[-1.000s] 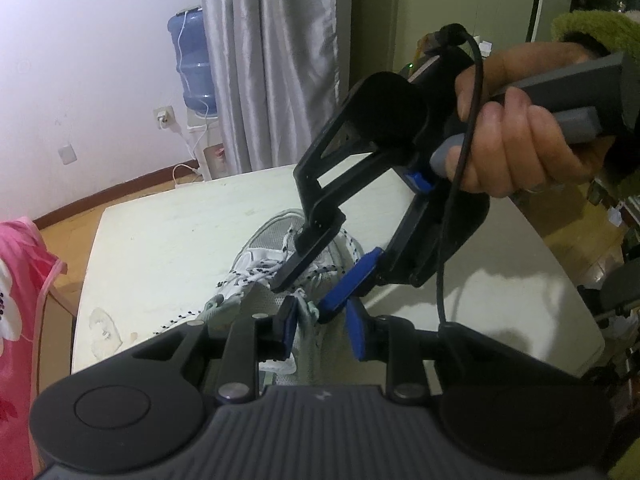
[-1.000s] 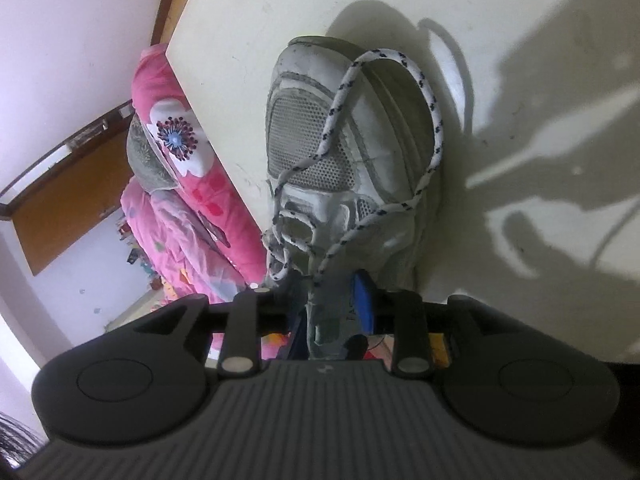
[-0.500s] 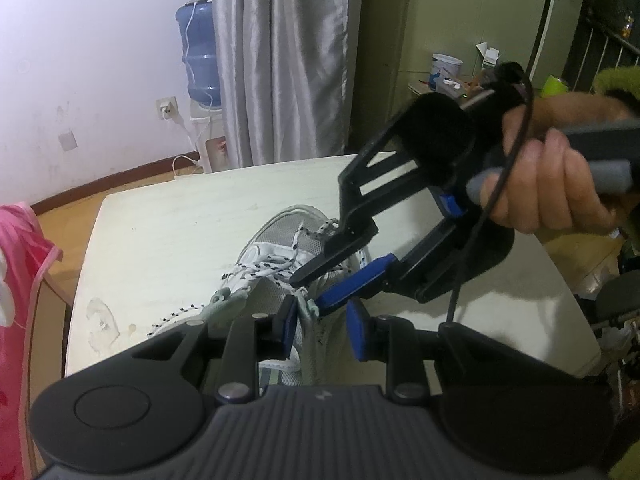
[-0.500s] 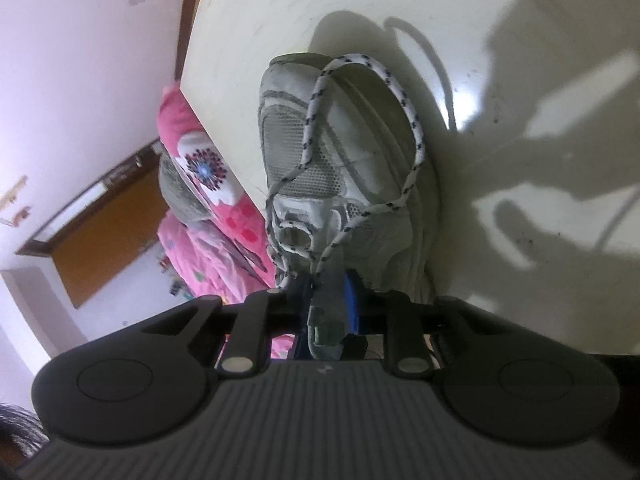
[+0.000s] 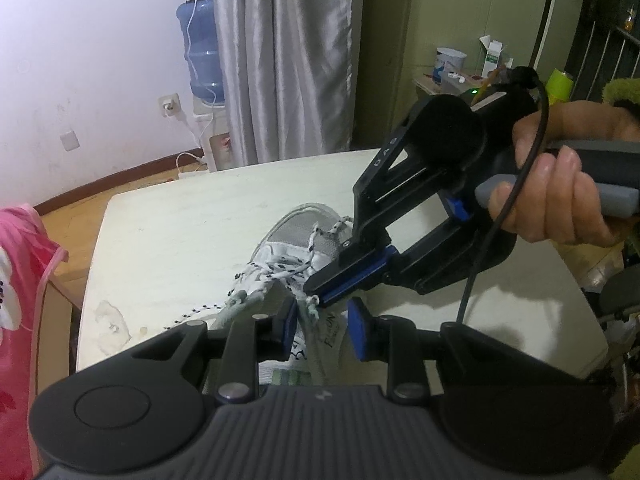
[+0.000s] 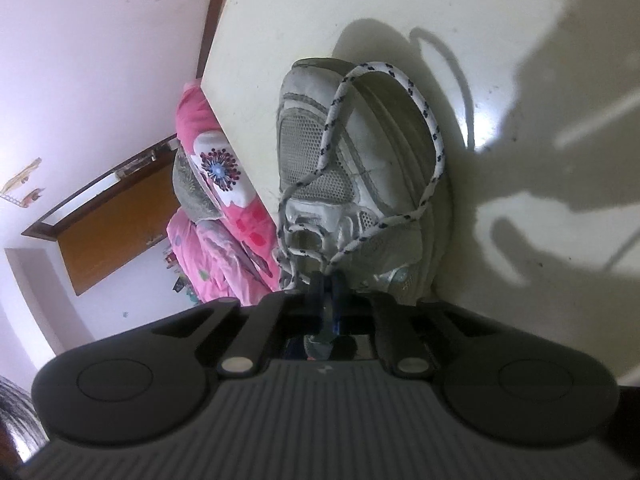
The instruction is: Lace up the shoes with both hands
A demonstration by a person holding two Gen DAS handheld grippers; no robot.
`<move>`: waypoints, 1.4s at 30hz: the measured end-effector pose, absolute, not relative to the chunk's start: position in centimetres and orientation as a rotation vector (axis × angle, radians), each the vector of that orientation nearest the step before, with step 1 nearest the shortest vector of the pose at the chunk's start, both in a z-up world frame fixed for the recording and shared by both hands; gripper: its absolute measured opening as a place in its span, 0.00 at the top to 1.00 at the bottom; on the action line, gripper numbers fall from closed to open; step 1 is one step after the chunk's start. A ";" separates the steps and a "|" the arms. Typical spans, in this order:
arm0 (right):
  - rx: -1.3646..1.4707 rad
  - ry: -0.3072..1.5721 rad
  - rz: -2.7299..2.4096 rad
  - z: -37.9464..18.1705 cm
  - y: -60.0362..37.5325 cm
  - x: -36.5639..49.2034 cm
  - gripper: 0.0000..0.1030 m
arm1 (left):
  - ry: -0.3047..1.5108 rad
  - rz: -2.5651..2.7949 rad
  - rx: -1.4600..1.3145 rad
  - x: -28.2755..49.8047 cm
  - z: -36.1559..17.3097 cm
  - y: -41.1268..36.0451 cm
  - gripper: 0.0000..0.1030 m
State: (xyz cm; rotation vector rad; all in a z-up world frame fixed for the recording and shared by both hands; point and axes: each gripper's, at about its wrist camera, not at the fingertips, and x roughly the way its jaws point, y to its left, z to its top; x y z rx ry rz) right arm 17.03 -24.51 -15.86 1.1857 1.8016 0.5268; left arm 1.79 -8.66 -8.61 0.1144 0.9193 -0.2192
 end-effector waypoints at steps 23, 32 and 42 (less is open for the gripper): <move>1.079 1.931 0.548 -15.6 -22.3 18.9 0.94 | 0.902 -0.271 0.174 0.5 -8.5 -8.0 0.71; 1.036 1.898 0.591 -15.2 -22.3 18.6 0.95 | 0.908 -0.244 0.162 0.6 -8.3 -9.6 0.71; 1.316 1.858 0.477 -18.0 -24.0 16.5 0.97 | 0.920 -0.240 0.200 0.6 -7.3 -9.1 0.71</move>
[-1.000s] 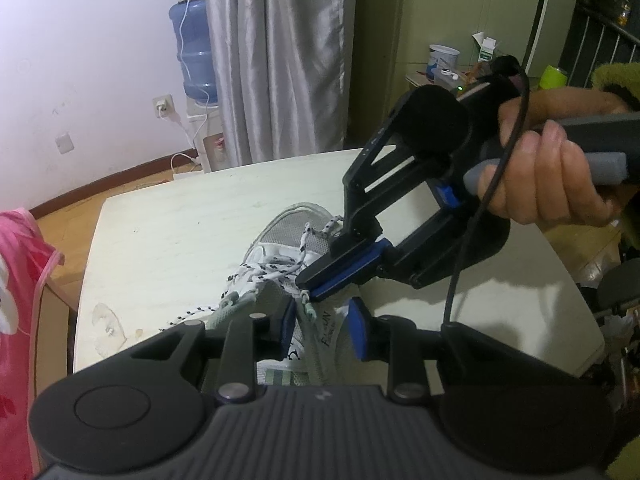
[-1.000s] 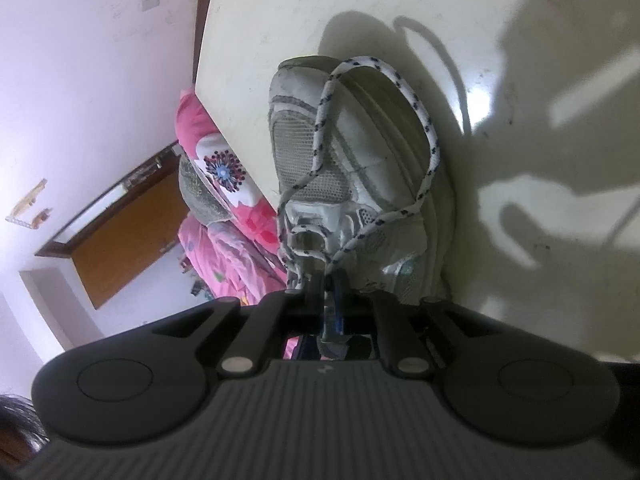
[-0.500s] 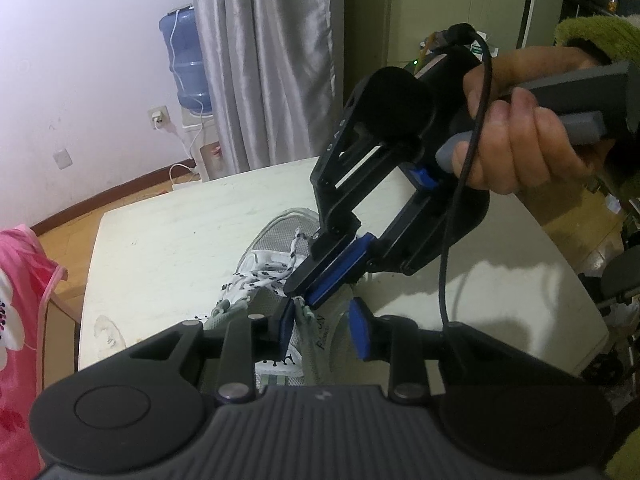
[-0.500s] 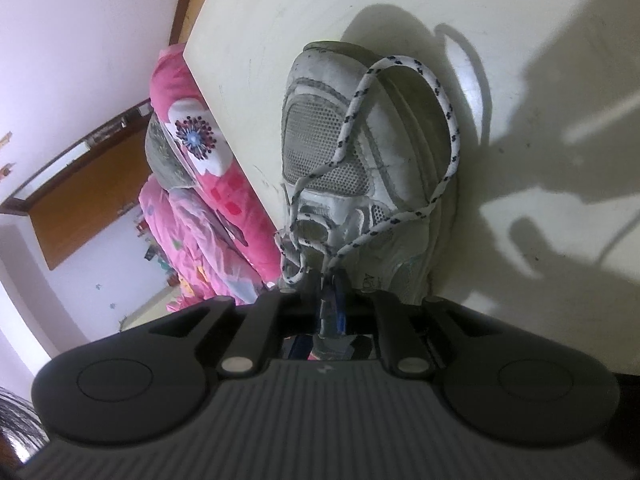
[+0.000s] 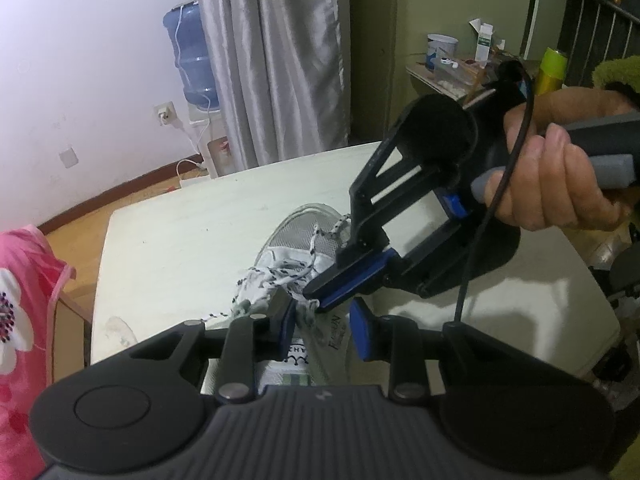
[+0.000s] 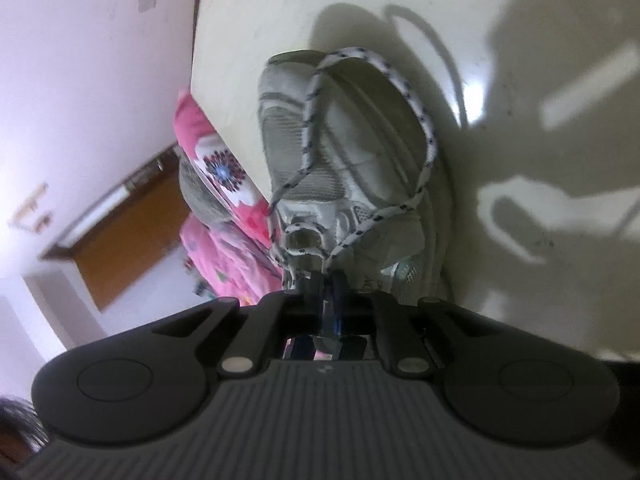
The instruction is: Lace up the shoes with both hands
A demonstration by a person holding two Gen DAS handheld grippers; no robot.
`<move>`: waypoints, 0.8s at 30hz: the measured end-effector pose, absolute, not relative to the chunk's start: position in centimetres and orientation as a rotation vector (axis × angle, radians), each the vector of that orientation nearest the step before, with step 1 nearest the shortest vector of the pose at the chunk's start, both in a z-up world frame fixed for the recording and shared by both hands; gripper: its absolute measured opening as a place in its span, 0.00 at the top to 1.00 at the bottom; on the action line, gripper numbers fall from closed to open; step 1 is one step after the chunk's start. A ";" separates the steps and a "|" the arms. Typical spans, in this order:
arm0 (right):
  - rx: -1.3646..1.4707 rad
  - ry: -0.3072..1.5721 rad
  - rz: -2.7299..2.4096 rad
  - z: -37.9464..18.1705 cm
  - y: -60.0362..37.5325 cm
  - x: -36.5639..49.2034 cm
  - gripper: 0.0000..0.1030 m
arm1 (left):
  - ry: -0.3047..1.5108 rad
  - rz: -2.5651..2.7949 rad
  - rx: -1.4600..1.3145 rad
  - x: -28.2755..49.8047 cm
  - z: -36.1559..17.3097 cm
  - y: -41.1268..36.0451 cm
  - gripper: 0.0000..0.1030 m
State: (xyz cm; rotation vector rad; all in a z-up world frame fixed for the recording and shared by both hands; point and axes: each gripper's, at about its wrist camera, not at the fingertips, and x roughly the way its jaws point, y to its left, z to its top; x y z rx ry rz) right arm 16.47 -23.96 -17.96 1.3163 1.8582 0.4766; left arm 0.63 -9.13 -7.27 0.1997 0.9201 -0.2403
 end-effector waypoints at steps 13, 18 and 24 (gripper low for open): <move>1.472 1.836 0.397 -19.5 -24.7 15.1 0.98 | 0.970 -0.264 0.394 2.4 -7.2 -10.0 0.88; 1.476 1.829 0.405 -19.5 -25.4 14.9 0.98 | 1.019 -0.272 0.449 3.1 -7.3 -10.1 0.92; 1.472 1.812 0.419 -19.7 -25.0 14.9 0.98 | 1.070 -0.316 0.507 4.1 -7.7 -10.4 0.93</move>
